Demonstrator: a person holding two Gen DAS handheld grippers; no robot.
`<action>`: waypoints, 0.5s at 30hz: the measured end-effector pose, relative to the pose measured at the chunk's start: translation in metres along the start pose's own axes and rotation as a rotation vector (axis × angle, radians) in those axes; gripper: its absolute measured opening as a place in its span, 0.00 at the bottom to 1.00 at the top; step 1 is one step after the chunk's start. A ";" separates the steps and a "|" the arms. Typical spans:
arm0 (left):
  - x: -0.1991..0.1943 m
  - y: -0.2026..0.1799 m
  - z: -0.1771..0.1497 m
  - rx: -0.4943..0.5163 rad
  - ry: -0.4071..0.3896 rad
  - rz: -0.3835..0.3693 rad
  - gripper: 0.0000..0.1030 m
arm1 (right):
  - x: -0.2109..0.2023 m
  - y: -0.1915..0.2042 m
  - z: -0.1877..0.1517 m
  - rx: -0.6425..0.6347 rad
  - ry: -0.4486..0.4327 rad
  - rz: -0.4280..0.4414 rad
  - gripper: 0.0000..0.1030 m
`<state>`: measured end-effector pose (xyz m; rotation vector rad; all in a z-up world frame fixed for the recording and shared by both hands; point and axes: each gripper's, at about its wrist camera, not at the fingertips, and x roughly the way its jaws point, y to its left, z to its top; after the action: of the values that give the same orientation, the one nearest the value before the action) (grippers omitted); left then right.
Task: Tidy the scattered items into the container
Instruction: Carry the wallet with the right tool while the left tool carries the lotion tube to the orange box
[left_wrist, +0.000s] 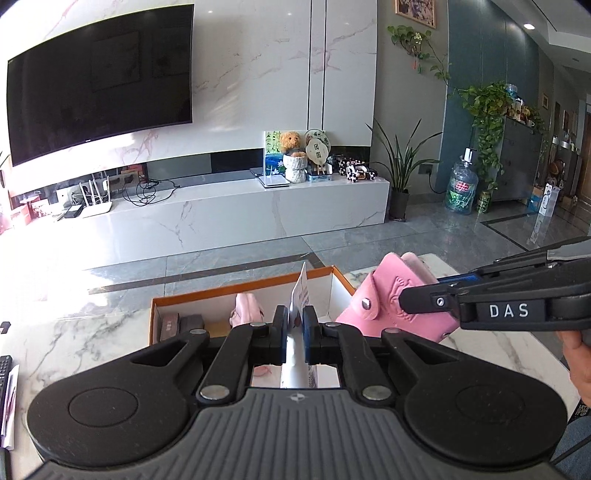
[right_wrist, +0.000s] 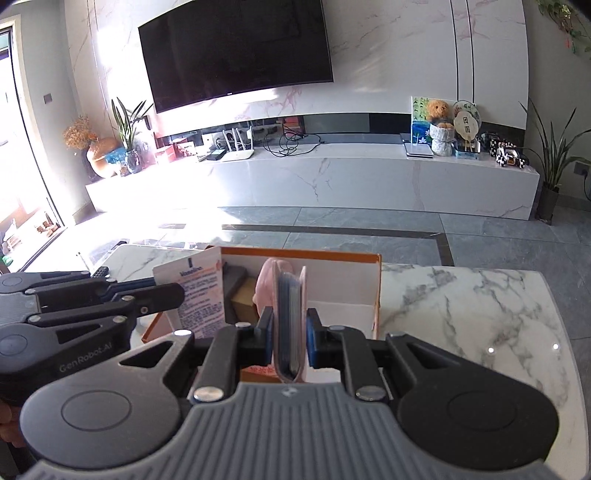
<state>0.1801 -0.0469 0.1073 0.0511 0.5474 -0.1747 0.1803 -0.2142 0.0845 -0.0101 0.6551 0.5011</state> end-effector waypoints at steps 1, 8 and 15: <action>0.006 0.000 0.002 0.002 0.001 0.007 0.08 | 0.006 0.000 0.004 0.004 -0.001 0.005 0.18; 0.056 0.003 0.005 -0.019 0.053 0.021 0.08 | 0.062 -0.013 0.011 0.083 0.051 -0.022 0.17; 0.099 0.002 -0.012 0.003 0.112 0.044 0.08 | 0.110 -0.021 0.002 0.085 0.112 -0.039 0.17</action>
<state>0.2578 -0.0586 0.0451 0.0757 0.6568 -0.1300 0.2658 -0.1835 0.0186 0.0295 0.7841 0.4365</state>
